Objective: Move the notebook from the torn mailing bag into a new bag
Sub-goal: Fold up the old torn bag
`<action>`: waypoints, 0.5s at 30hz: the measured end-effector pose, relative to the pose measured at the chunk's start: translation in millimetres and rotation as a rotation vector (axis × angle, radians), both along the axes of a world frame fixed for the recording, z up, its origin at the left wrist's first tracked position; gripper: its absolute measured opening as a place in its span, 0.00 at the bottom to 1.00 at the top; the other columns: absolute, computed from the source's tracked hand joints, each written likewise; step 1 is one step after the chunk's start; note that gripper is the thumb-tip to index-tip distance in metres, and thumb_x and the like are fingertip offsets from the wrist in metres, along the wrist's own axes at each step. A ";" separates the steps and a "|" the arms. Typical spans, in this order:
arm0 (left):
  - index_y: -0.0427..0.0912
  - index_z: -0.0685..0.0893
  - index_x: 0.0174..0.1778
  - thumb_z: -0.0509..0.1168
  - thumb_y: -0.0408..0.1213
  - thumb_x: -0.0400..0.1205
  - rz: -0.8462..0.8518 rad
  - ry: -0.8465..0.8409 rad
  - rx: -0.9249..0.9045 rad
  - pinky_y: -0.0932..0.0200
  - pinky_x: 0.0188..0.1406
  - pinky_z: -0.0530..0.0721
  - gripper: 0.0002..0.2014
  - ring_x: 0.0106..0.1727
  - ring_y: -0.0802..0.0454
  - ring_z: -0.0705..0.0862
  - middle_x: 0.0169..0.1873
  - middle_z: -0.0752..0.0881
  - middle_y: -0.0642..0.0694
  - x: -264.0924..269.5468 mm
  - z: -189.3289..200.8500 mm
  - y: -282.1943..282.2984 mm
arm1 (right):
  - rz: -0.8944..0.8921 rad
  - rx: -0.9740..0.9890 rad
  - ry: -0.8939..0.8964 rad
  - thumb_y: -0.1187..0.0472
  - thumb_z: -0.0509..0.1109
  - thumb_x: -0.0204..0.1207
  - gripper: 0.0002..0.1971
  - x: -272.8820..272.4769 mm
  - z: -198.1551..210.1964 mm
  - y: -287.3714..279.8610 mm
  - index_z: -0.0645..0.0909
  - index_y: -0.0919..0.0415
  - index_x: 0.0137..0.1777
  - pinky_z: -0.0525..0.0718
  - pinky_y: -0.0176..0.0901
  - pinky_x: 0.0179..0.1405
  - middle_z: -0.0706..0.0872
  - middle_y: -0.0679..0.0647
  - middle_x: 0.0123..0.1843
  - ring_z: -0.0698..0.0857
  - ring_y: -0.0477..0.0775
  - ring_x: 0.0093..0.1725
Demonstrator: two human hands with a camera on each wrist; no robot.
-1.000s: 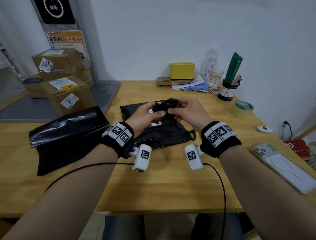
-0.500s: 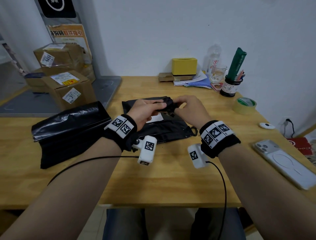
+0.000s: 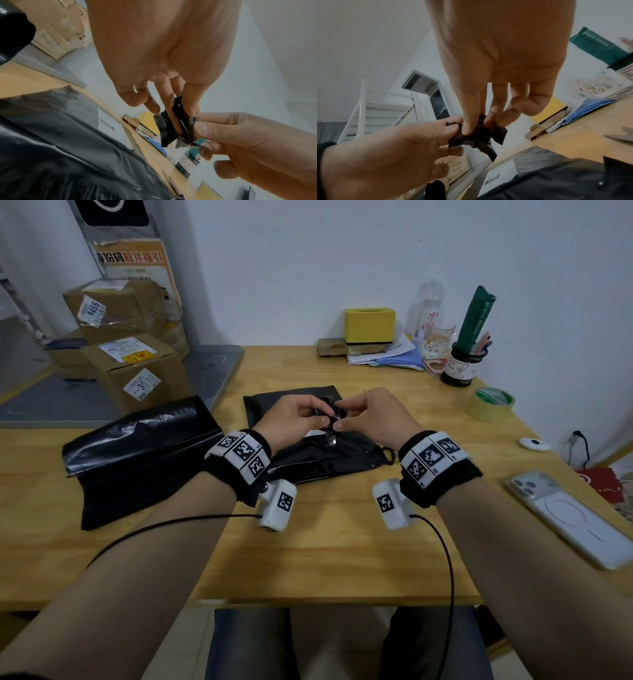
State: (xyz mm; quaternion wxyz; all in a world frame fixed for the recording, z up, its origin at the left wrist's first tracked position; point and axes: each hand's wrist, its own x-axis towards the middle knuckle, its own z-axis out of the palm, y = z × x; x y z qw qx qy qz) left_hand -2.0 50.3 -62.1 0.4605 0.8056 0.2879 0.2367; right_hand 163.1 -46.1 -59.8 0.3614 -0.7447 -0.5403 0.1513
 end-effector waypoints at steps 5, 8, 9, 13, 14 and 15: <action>0.50 0.89 0.45 0.68 0.29 0.83 -0.111 0.058 0.107 0.67 0.58 0.81 0.10 0.49 0.64 0.87 0.45 0.90 0.54 2.9 -1.4 0.1 | 0.008 -0.105 -0.021 0.55 0.83 0.73 0.22 0.7 -3.8 2.6 0.89 0.60 0.66 0.68 0.38 0.31 0.79 0.51 0.33 0.75 0.47 0.31; 0.47 0.89 0.46 0.67 0.28 0.83 -0.148 0.070 0.138 0.78 0.48 0.76 0.09 0.42 0.73 0.84 0.42 0.88 0.57 2.1 -3.6 0.6 | -0.002 -0.165 -0.008 0.49 0.82 0.72 0.13 3.3 -8.5 3.1 0.92 0.58 0.49 0.66 0.43 0.35 0.76 0.50 0.28 0.72 0.49 0.27; 0.45 0.89 0.48 0.67 0.28 0.83 -0.151 0.057 0.128 0.80 0.47 0.76 0.09 0.42 0.74 0.84 0.42 0.88 0.57 1.7 -3.6 0.0 | -0.012 -0.182 -0.007 0.46 0.81 0.72 0.15 3.9 -10.8 3.8 0.92 0.58 0.44 0.67 0.44 0.38 0.75 0.49 0.26 0.72 0.48 0.26; 0.48 0.91 0.58 0.73 0.35 0.81 0.024 -0.044 0.024 0.81 0.36 0.77 0.10 0.38 0.72 0.86 0.43 0.92 0.54 -1.0 2.7 4.1 | -0.050 -0.180 0.102 0.42 0.78 0.75 0.24 5.7 -16.7 8.7 0.90 0.69 0.47 0.68 0.45 0.40 0.77 0.56 0.29 0.74 0.52 0.26; 0.48 0.90 0.59 0.73 0.38 0.81 0.128 -0.062 -0.020 0.79 0.29 0.76 0.11 0.35 0.70 0.86 0.43 0.92 0.53 -3.0 4.1 9.5 | -0.074 -0.162 0.146 0.43 0.78 0.76 0.24 8.2 -16.8 9.4 0.89 0.70 0.45 0.68 0.45 0.38 0.78 0.58 0.30 0.75 0.55 0.29; 0.47 0.88 0.61 0.71 0.40 0.82 0.229 -0.047 -0.065 0.75 0.24 0.75 0.12 0.34 0.67 0.85 0.43 0.92 0.53 -5.6 5.2 15.5 | -0.119 -0.142 0.181 0.44 0.78 0.76 0.24 13.0 -17.5 10.3 0.85 0.69 0.38 0.67 0.45 0.37 0.77 0.58 0.31 0.75 0.56 0.31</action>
